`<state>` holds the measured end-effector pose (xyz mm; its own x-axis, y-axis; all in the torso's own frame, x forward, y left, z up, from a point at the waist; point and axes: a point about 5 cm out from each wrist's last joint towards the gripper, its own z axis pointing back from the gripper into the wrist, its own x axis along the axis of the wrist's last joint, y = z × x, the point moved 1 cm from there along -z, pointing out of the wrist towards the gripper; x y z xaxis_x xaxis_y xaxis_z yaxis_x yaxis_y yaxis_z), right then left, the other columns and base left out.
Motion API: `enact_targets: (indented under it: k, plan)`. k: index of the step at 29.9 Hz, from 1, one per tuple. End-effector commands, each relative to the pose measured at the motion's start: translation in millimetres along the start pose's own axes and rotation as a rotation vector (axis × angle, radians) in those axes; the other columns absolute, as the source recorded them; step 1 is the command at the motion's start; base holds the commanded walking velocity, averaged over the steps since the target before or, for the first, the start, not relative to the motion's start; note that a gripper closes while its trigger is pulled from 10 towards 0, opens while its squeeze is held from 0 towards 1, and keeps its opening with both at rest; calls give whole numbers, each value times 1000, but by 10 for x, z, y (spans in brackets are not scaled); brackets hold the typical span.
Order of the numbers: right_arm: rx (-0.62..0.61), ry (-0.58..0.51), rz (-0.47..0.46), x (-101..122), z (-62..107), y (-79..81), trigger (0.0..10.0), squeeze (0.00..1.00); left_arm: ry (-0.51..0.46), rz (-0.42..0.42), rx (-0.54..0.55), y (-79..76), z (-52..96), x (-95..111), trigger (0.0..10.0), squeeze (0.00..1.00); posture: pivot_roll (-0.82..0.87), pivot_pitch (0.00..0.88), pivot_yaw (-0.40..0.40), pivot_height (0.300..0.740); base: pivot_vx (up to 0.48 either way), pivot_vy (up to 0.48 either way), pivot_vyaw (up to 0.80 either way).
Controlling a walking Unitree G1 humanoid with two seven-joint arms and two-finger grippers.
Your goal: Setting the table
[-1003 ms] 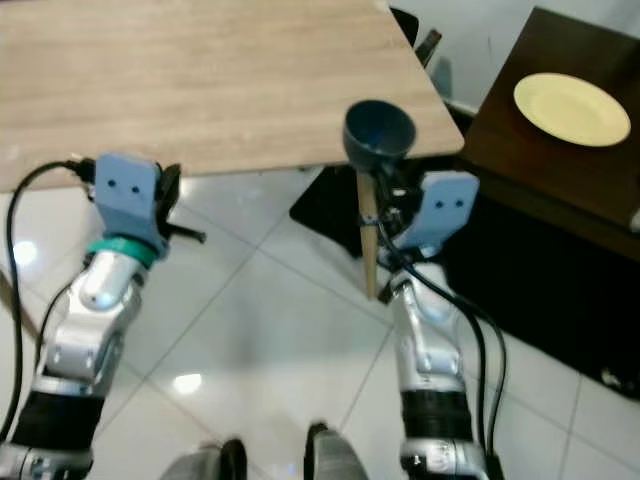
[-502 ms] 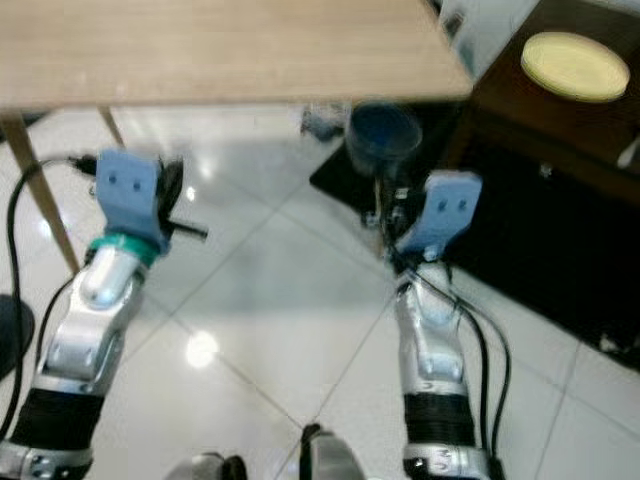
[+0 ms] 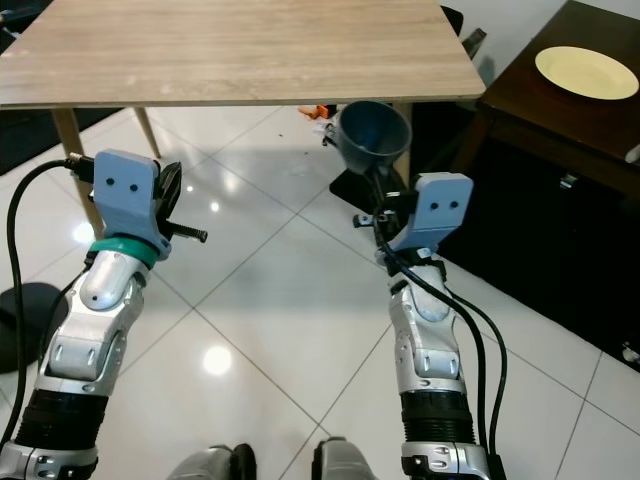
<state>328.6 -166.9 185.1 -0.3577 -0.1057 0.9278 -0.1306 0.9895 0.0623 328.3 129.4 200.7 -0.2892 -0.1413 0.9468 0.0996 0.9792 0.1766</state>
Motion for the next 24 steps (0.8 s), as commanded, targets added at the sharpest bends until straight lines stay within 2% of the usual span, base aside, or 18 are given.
enact_targets:
  k: [1, 24]
  plan:
    - [8, -4, -2, 1, 6, 17, 10000, 0, 22, -4, -3, 12, 7, -43, 10000, 0, -25, 75, 99, 740, 0, 0, -800]
    - [-34, -7, 12, 13, 32, -82, 10000, 0, 27, -3, -37, -28, 20, -60, 10000, 0, -32, 86, 108, 740, 0, 0, -800]
